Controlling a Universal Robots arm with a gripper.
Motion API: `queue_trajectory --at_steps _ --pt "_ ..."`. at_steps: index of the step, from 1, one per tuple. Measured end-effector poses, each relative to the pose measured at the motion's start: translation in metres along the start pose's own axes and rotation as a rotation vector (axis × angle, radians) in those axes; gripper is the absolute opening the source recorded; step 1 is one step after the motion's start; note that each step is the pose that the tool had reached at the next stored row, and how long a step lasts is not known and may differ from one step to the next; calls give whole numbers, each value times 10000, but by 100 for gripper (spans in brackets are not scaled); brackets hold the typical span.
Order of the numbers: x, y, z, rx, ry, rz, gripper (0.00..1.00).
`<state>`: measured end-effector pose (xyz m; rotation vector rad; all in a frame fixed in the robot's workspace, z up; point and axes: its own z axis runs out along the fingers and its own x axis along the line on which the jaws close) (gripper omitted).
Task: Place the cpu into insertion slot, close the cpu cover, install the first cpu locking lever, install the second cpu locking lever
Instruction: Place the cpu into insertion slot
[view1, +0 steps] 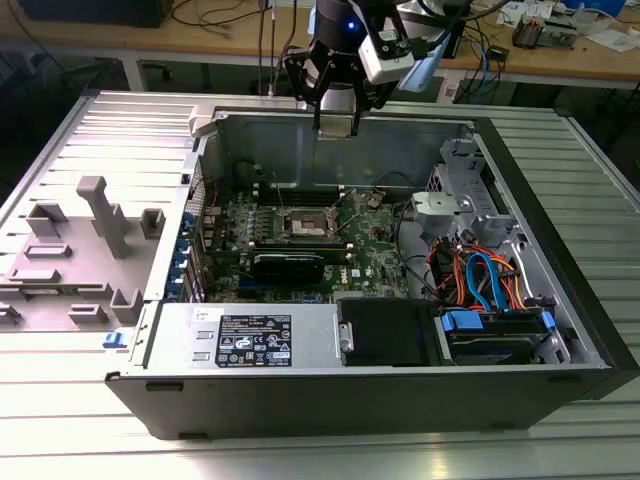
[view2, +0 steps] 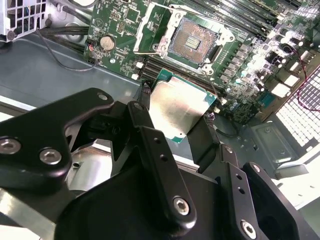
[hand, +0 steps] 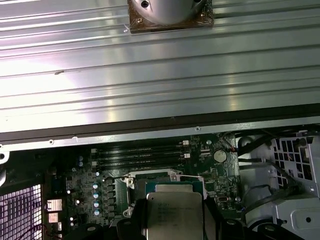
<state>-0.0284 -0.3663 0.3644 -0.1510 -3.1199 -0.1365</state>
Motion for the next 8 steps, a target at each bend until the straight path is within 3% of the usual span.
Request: queue_trajectory --at_steps 8 --pt "-2 -21 10 -6 -35 406 54"
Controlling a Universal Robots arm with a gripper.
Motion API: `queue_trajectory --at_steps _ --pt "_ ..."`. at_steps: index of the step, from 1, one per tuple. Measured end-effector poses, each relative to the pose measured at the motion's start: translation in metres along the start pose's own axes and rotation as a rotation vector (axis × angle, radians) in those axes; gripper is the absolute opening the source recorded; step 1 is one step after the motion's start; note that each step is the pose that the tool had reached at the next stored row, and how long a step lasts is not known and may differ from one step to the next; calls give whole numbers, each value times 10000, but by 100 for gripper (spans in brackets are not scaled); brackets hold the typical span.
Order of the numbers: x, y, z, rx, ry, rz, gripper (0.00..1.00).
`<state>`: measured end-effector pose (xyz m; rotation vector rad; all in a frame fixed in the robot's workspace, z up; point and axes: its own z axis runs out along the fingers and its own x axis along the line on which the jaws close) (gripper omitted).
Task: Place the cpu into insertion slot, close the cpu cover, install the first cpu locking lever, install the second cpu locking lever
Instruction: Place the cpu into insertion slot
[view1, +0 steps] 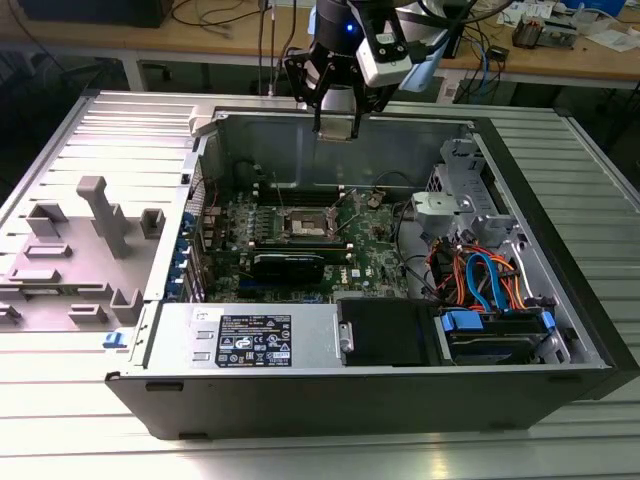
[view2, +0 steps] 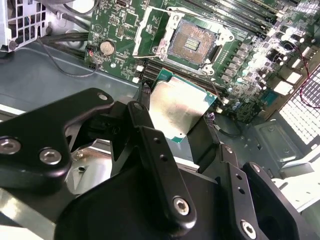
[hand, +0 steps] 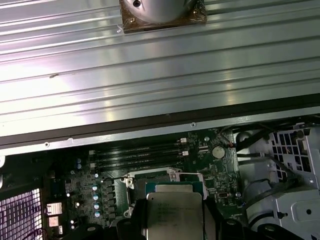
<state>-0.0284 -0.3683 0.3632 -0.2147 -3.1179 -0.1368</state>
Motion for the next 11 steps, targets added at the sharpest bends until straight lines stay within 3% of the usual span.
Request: queue_trajectory --at_steps 11 --pt "0 0 0 0 -1 8 54"
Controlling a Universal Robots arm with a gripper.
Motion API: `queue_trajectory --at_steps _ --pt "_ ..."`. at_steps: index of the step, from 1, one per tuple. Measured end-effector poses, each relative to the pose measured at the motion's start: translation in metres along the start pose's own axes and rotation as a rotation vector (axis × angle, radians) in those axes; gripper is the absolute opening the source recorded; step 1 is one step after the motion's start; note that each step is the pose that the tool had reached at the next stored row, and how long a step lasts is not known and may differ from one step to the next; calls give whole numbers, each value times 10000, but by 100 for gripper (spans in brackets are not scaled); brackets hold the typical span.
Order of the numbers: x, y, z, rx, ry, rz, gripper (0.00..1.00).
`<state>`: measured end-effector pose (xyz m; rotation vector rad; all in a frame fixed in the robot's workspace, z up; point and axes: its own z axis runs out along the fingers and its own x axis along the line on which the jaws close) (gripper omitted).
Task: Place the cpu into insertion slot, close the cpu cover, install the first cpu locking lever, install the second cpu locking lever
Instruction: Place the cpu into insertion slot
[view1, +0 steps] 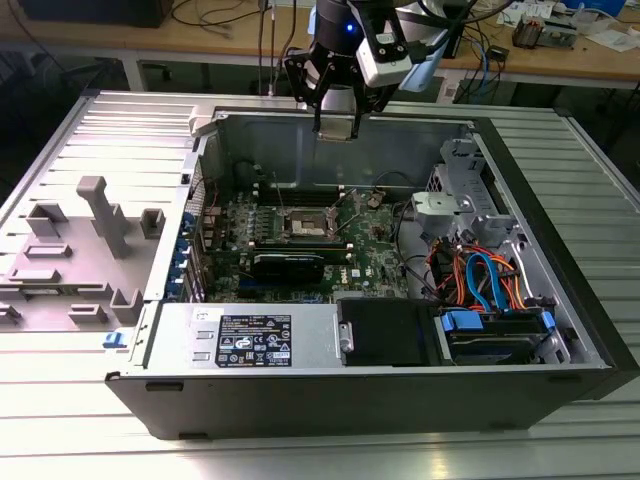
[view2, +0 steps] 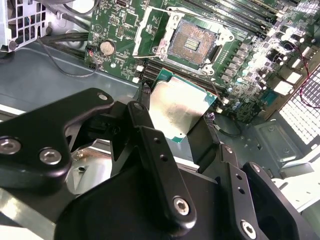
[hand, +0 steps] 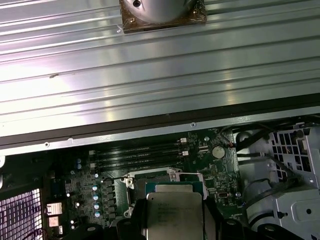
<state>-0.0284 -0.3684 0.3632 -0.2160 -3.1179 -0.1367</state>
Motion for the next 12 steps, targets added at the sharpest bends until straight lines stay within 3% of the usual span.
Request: queue_trajectory --at_steps 4,12 --pt "0 -6 7 -12 -38 430 54" --pt "-16 -112 9 -12 -46 553 54"
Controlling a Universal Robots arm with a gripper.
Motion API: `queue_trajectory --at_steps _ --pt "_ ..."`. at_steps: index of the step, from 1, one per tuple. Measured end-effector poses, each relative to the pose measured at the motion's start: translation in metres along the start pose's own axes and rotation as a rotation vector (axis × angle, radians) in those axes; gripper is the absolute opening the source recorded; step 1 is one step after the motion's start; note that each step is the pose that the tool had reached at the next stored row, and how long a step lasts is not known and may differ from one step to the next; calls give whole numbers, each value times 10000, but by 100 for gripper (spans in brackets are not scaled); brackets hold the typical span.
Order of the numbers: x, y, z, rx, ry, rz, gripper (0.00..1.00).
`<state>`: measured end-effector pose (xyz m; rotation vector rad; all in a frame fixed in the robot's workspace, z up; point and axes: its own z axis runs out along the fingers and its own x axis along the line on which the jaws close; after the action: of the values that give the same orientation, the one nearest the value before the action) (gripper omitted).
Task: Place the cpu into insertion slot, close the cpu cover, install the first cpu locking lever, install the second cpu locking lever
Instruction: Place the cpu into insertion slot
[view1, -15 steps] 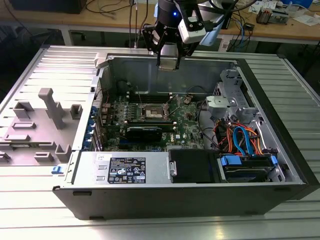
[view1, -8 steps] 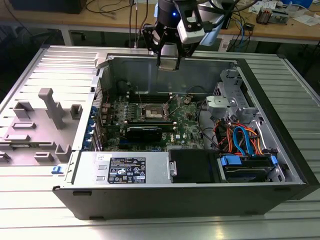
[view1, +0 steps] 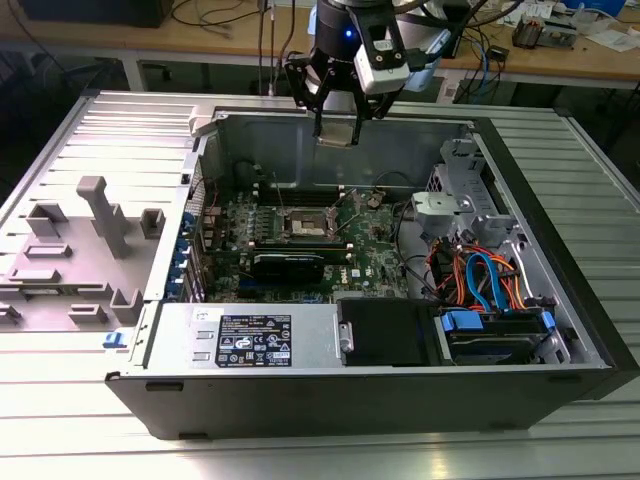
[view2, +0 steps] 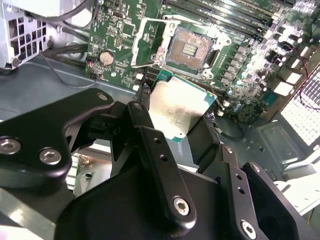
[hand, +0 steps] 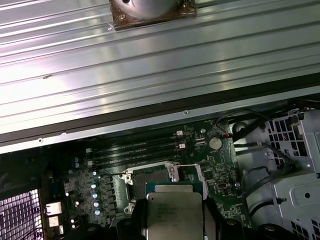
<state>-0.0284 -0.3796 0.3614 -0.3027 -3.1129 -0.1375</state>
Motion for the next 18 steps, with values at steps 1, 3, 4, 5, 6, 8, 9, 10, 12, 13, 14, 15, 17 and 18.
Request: queue_trajectory --at_steps 1,3,4,5,6,8,9,10,12,13,14,15,17,18 --pt "0 -4 4 -1 -2 34 54" --pt "-2 -7 17 -5 -30 379 54" --pt "-2 -7 22 -8 -41 504 54" --pt "-2 -9 26 -10 -56 681 54" --pt "-2 -9 27 -10 -61 753 54" --pt "-2 -9 28 -12 -63 769 54" --pt "-2 -9 28 -13 -64 774 54" --pt "-2 -9 28 -13 -64 778 54" --pt "-2 -9 28 -13 -64 779 54" --pt "-2 -9 29 -14 -64 780 54" --pt "-2 -9 28 -13 -64 780 54" --pt "-2 -9 29 -14 -64 781 54" --pt "-2 -9 29 -14 -65 782 54" --pt "-2 -9 28 -13 -65 782 54"
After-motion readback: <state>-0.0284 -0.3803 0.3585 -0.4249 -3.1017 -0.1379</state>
